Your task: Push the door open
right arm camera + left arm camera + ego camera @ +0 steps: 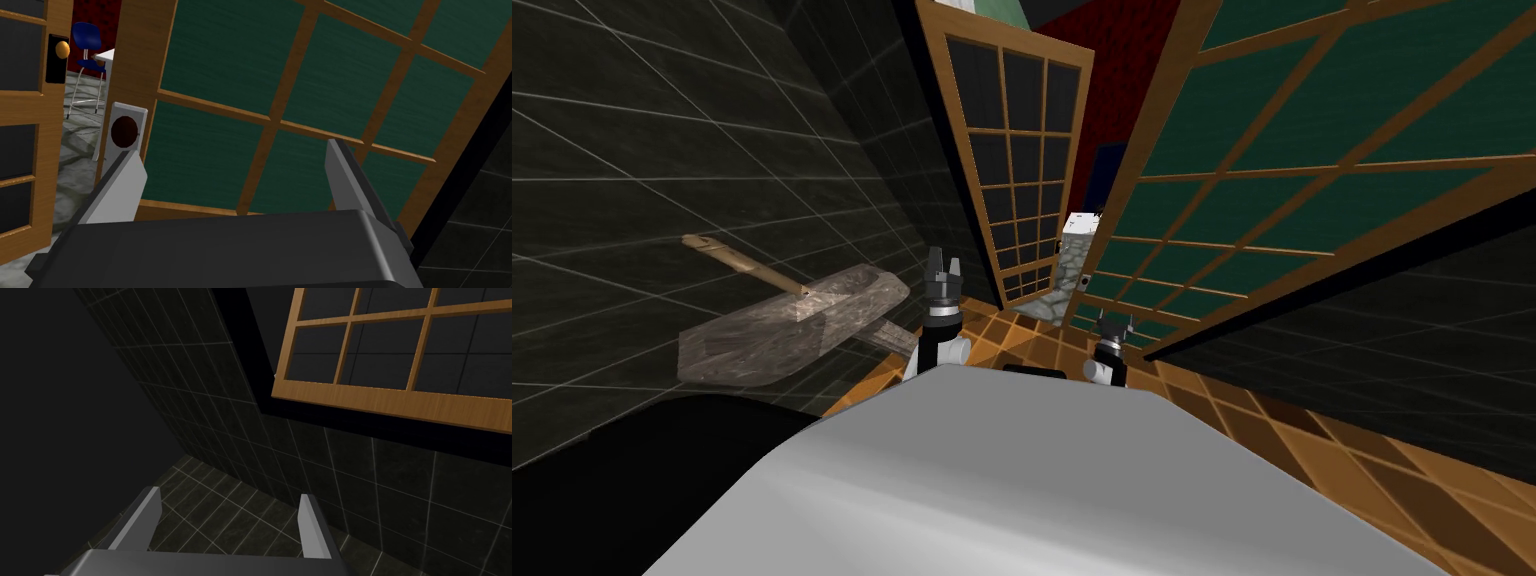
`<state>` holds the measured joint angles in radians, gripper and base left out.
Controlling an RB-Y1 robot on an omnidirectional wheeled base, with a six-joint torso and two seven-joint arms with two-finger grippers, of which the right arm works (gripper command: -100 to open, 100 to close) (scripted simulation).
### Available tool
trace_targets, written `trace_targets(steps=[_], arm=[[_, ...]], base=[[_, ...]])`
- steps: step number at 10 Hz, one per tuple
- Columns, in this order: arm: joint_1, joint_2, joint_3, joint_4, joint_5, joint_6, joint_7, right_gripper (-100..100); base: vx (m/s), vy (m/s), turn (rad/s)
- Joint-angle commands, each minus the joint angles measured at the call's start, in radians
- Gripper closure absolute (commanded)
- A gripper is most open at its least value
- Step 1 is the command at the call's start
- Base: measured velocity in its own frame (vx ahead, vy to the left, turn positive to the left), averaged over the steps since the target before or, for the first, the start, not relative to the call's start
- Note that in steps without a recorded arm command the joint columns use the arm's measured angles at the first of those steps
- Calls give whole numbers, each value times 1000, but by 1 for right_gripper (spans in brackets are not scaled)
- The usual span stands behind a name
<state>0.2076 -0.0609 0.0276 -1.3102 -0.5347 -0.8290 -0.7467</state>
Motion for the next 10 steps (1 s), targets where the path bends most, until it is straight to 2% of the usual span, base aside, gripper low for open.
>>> trace_targets(steps=[1,10], arm=[[-15,8,3,45,-17,-14,-27,-100],[-83,45,10,255,-105,-68,-158,-100]], base=[[99,-49,157],[79,-57,142]])
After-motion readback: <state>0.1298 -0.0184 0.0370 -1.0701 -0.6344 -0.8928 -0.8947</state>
